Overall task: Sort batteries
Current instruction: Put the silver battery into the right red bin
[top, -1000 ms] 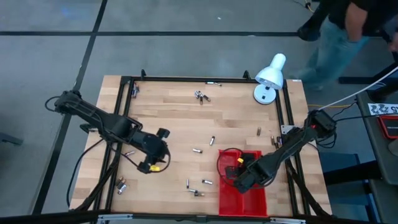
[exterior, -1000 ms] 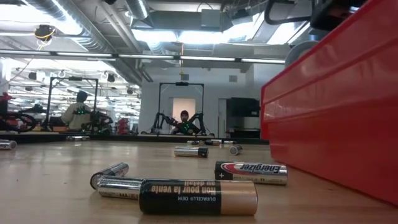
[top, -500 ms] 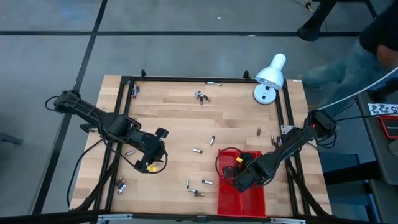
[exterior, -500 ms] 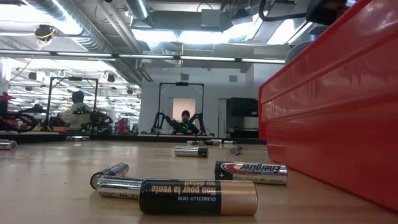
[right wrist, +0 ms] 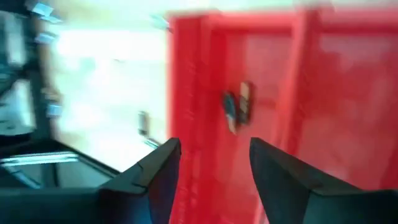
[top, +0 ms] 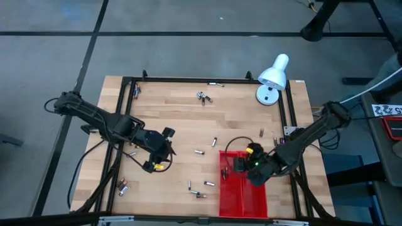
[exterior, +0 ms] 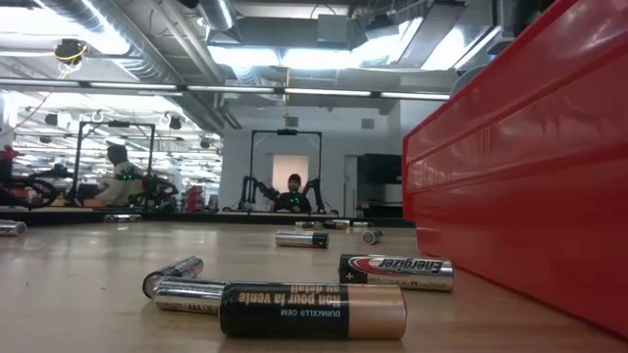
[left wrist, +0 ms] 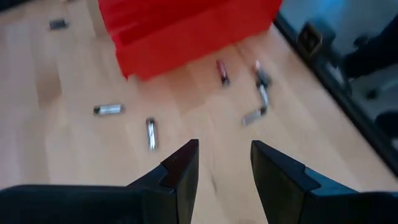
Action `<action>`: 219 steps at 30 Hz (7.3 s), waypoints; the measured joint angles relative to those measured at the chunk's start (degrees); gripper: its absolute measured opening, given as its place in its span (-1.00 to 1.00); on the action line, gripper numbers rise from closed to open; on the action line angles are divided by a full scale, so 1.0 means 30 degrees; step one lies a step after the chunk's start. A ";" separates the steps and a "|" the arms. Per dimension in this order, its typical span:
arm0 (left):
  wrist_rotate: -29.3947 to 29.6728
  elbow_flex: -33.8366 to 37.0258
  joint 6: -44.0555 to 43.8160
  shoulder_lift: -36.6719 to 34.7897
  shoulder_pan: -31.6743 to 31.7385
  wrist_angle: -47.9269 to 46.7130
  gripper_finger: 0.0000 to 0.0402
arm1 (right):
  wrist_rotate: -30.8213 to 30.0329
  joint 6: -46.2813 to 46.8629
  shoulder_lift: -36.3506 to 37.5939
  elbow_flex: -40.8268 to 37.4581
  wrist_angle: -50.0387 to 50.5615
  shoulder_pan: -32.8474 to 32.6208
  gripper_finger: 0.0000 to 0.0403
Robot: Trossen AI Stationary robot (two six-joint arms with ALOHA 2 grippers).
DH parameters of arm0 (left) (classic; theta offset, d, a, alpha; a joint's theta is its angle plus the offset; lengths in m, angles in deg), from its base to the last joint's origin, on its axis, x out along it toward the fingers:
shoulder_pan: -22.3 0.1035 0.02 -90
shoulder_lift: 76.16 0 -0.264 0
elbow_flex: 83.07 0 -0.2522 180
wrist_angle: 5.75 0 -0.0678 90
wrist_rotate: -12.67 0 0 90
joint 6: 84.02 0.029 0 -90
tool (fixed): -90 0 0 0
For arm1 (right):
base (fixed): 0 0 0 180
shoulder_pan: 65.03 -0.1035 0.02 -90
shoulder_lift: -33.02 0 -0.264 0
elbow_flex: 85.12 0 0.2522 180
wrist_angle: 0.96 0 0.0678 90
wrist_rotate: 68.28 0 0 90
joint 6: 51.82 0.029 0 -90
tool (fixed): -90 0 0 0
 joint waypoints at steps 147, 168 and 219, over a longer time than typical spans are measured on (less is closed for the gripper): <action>0.1258 -0.2368 -0.1885 0.5253 0.1482 1.5539 -0.90 | -0.3028 -3.5661 0.1761 0.0015 -1.5084 0.1756 -0.07; 0.1338 -0.2390 -0.2546 0.5260 0.1788 1.4837 -0.73 | -0.3153 -3.5750 0.1761 0.0007 -1.5012 0.1762 -0.88; 0.1396 -0.2368 -0.5760 0.5059 0.1409 0.7466 -0.11 | 0.1832 -2.0406 0.0646 -0.0007 0.4690 -0.2266 -0.56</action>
